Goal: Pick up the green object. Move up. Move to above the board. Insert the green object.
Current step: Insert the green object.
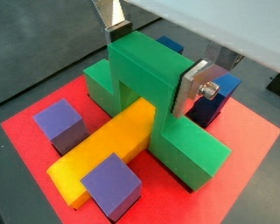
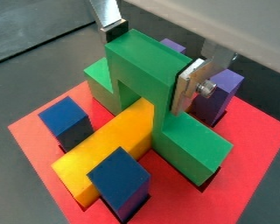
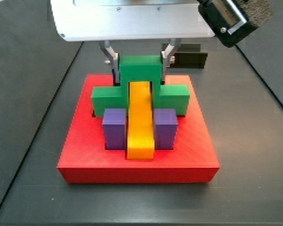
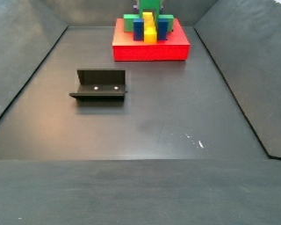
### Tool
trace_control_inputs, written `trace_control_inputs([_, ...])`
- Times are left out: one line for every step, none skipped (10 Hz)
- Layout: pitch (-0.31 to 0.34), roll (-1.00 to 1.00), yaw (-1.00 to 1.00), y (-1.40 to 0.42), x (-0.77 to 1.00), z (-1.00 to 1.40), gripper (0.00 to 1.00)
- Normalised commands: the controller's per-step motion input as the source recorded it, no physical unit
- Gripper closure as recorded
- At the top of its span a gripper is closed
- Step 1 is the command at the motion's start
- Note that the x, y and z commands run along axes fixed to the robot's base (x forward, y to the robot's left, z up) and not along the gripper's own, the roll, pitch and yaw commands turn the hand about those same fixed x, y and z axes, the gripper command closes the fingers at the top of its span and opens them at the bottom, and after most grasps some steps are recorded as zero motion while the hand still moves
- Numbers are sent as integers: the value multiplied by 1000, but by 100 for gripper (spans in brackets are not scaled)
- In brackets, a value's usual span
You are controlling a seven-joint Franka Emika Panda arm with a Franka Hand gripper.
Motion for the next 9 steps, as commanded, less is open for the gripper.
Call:
trace_control_inputs([0, 91, 0, 0, 0, -69, 100])
trace_control_inputs([0, 76, 0, -43, -29, -71, 100])
trace_control_inputs([0, 63, 0, -109, -6, -40, 100])
trace_control_inputs([0, 87, 0, -86, 0, -91, 100])
trace_control_inputs([0, 94, 0, 0, 191, -186, 100])
trace_control_inputs([0, 157, 0, 11, 340, -240, 100])
trace_control_inputs([-16, 150, -26, 23, 320, -317, 100])
trace_control_inputs([-66, 146, -86, 0, 266, -434, 100])
trace_control_inputs([-107, 163, -86, 0, 114, -517, 100])
